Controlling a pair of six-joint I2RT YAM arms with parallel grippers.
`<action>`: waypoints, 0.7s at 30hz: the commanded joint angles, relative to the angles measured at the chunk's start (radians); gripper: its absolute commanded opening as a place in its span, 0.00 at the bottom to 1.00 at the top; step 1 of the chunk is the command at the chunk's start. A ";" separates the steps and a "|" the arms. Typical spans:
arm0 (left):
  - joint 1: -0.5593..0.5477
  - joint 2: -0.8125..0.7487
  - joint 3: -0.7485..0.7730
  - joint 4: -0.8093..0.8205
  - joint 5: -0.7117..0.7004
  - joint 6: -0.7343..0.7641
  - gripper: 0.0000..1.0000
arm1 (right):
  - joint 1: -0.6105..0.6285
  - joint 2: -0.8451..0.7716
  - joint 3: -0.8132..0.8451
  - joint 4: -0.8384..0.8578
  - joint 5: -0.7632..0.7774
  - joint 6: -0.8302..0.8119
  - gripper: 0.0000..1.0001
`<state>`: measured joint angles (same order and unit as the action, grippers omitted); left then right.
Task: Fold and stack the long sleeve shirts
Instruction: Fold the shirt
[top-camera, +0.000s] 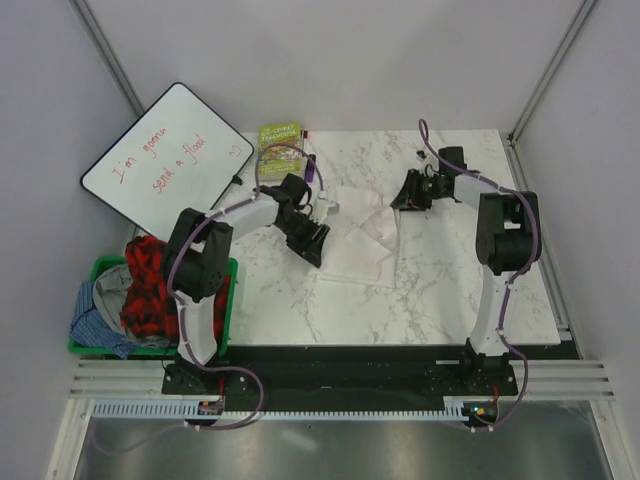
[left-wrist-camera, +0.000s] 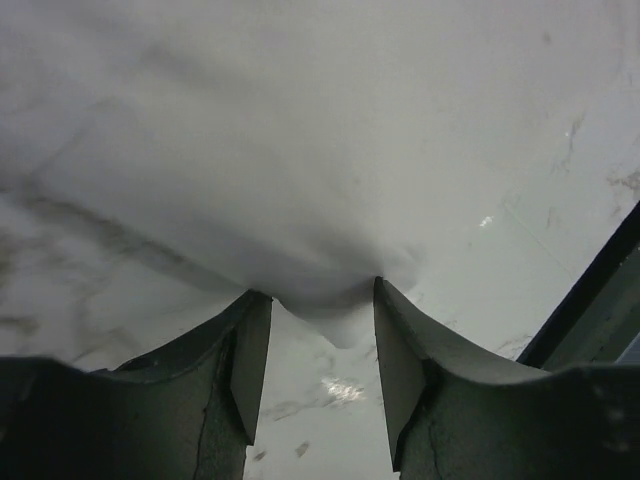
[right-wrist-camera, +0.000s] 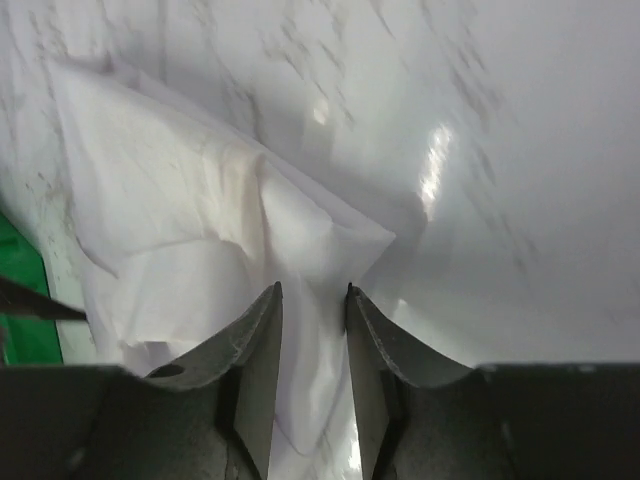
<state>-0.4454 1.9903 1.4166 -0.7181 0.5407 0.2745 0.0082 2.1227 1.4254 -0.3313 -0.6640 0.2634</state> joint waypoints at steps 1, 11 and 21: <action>-0.252 -0.047 -0.111 0.171 0.084 -0.079 0.52 | 0.079 0.065 0.243 -0.031 0.004 -0.082 0.44; -0.484 -0.212 -0.160 0.315 0.267 -0.241 0.62 | 0.038 -0.072 0.379 -0.373 0.067 -0.435 0.62; 0.026 -0.282 -0.101 0.275 0.111 -0.091 0.77 | 0.053 -0.297 0.055 -0.471 0.139 -0.556 0.61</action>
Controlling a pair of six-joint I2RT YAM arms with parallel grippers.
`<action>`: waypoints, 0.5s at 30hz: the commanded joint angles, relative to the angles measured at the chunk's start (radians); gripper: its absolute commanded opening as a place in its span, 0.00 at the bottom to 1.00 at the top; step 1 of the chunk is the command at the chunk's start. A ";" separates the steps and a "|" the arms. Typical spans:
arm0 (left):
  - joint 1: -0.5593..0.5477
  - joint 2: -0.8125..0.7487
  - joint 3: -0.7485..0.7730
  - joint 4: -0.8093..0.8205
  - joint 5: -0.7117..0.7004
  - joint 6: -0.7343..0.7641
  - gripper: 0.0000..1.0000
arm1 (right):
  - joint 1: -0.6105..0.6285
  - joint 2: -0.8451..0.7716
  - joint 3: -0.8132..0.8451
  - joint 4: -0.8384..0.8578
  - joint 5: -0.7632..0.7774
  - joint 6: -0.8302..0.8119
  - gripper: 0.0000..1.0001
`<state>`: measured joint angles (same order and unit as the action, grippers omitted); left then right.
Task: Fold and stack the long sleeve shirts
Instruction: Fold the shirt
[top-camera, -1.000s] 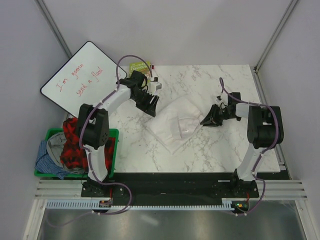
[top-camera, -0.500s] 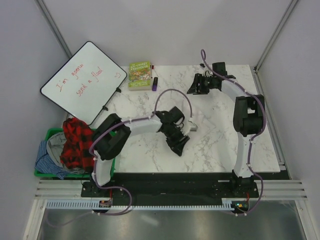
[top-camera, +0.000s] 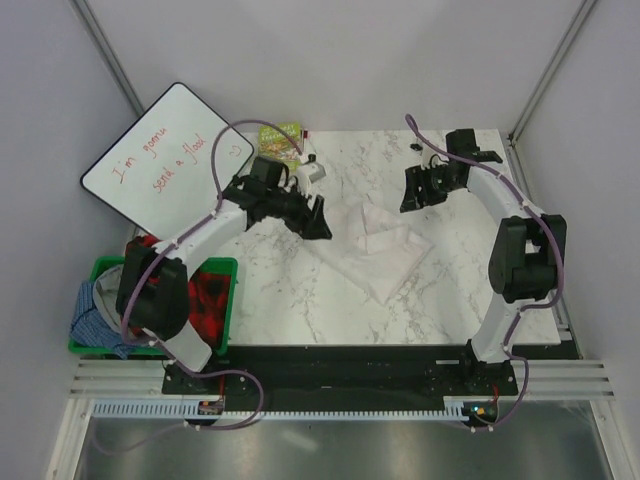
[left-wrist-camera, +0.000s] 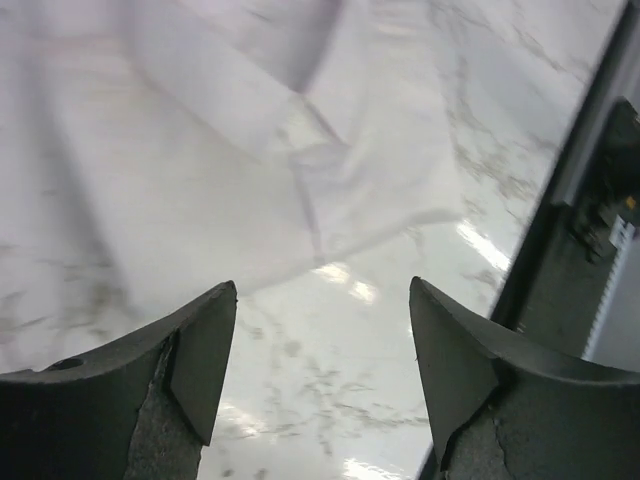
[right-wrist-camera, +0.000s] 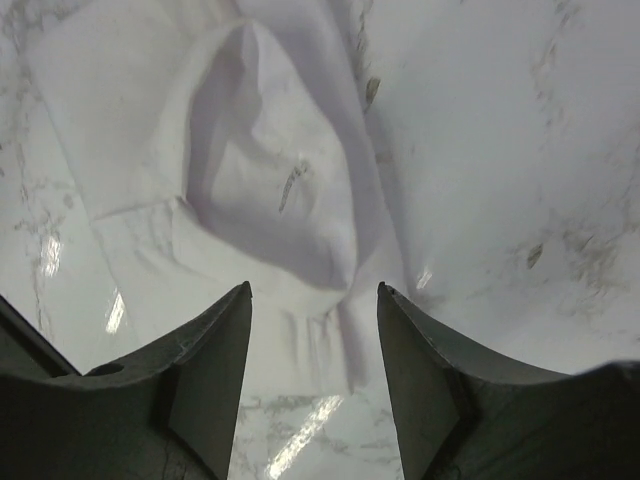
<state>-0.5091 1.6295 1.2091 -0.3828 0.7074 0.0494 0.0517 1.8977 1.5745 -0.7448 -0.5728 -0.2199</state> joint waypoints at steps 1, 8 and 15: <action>0.093 0.105 0.168 -0.079 -0.081 0.174 0.77 | 0.010 -0.077 -0.123 -0.050 0.059 -0.078 0.59; 0.110 0.269 0.260 -0.085 -0.126 0.165 0.76 | 0.008 -0.048 -0.159 -0.057 0.050 -0.076 0.57; 0.121 0.319 0.268 -0.025 -0.126 0.099 0.76 | 0.010 0.008 -0.188 -0.071 -0.016 -0.073 0.55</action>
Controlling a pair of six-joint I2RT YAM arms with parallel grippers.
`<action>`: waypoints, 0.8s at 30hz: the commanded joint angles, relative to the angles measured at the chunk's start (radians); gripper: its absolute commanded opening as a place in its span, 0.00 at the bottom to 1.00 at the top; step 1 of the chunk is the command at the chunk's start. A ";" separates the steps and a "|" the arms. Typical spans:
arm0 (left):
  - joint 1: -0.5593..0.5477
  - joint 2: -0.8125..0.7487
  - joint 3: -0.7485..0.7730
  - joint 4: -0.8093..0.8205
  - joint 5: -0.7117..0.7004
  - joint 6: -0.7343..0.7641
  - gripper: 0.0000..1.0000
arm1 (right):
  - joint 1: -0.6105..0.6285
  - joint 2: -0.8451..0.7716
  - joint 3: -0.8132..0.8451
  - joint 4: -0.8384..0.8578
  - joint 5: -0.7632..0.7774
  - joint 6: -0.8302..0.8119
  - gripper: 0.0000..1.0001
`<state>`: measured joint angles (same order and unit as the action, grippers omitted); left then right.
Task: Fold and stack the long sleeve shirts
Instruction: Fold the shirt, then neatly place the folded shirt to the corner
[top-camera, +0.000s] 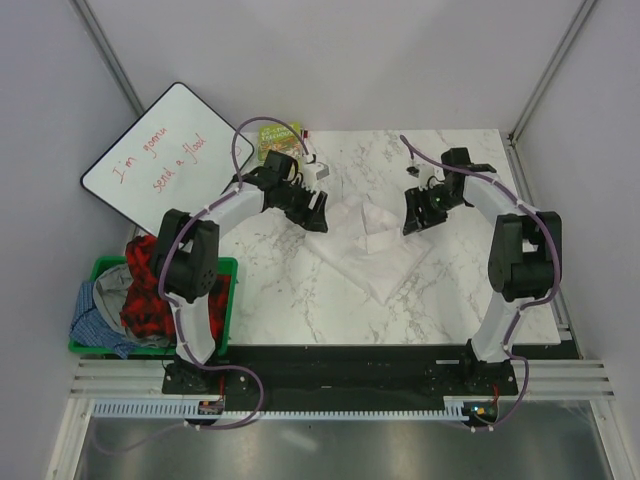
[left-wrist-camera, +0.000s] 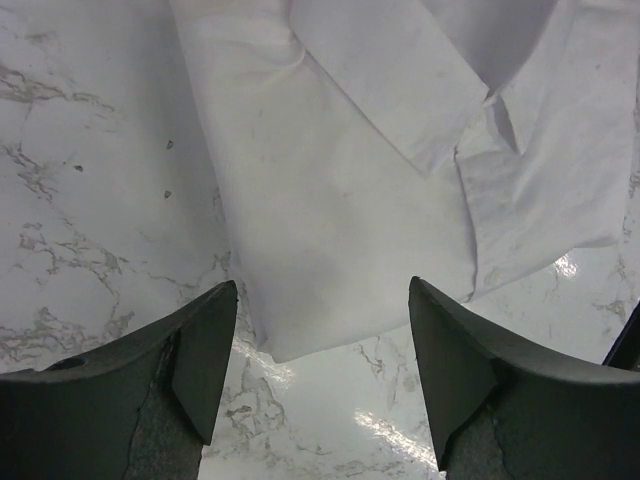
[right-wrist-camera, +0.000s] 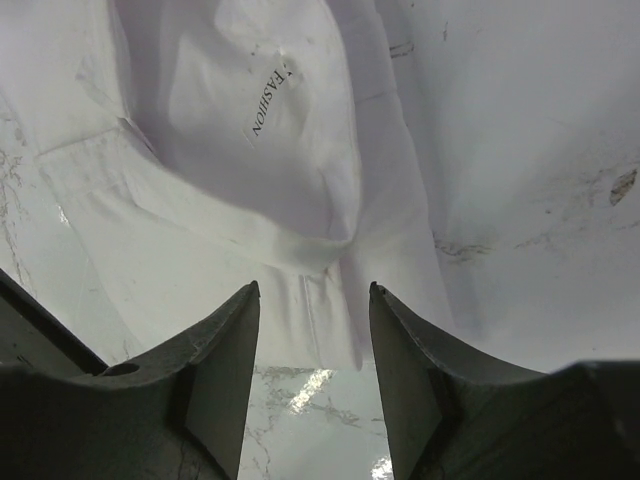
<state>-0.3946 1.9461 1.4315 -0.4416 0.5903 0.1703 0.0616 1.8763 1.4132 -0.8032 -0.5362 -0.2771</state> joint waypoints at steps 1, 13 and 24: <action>0.007 0.005 0.046 0.035 -0.012 -0.022 0.76 | -0.002 0.027 -0.033 -0.014 -0.056 -0.022 0.55; 0.030 -0.004 0.032 0.052 -0.023 -0.051 0.76 | -0.002 0.035 -0.077 -0.010 -0.027 -0.045 0.24; 0.037 -0.035 -0.029 0.109 0.005 -0.112 0.76 | -0.037 0.062 0.021 -0.004 0.171 -0.106 0.00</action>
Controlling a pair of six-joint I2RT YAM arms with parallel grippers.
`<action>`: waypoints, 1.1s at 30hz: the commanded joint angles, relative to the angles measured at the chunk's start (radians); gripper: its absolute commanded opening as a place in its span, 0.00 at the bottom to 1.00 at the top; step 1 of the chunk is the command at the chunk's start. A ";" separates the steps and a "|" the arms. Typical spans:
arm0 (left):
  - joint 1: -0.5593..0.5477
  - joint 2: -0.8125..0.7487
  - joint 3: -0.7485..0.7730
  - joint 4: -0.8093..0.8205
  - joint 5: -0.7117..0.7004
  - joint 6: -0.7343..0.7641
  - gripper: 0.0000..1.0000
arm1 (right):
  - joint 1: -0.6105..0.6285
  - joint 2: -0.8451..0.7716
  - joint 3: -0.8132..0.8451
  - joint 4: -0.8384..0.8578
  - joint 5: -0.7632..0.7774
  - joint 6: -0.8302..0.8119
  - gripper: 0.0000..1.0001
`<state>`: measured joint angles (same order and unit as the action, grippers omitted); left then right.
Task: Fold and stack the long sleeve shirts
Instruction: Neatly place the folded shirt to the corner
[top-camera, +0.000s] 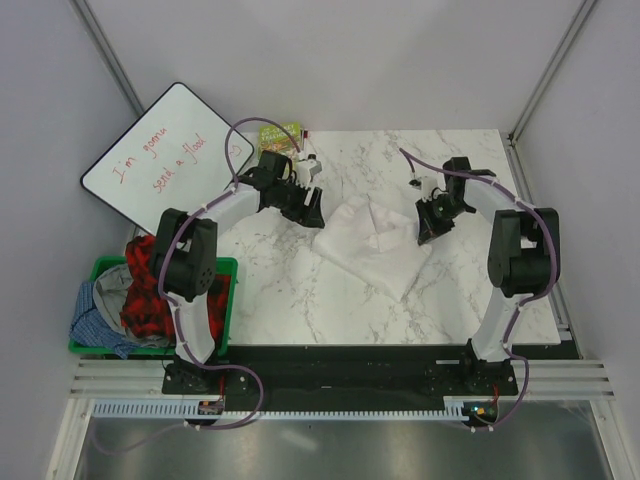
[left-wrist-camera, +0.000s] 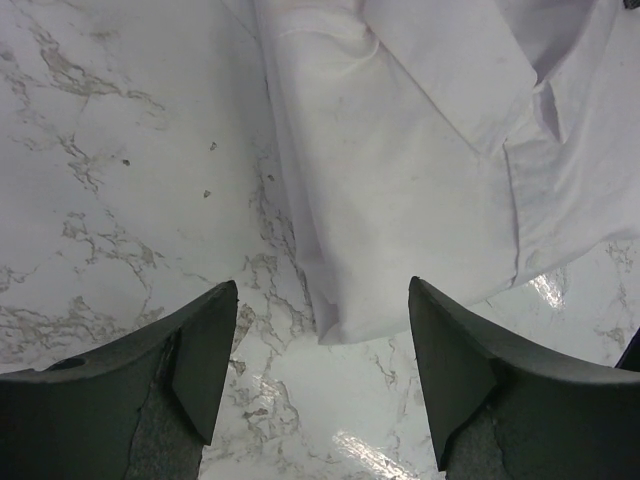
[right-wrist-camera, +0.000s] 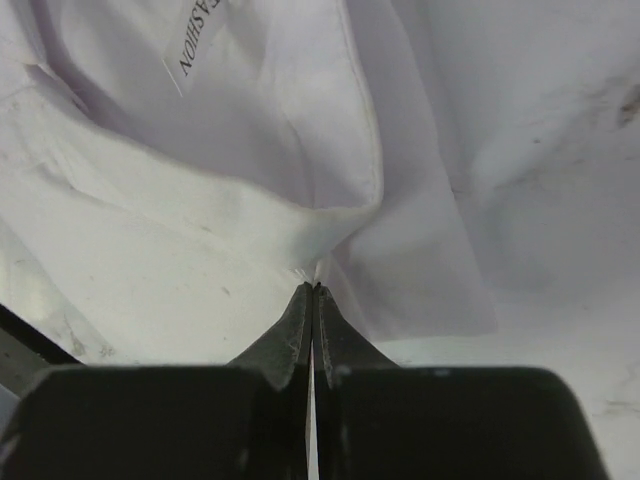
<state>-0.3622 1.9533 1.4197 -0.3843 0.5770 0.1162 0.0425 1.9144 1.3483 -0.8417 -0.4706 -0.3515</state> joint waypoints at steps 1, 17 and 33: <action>0.005 -0.031 -0.019 0.053 0.020 -0.067 0.76 | -0.018 0.072 0.103 0.041 0.115 -0.024 0.00; 0.005 -0.191 -0.229 0.117 0.063 -0.135 0.75 | -0.112 0.348 0.604 0.104 0.457 -0.159 0.24; 0.014 -0.482 -0.311 0.055 -0.062 -0.122 0.93 | -0.096 -0.372 -0.015 0.148 0.219 0.304 0.98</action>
<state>-0.3592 1.5574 1.1278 -0.3092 0.5541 0.0044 -0.0868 1.7187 1.5471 -0.7223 -0.1711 -0.2165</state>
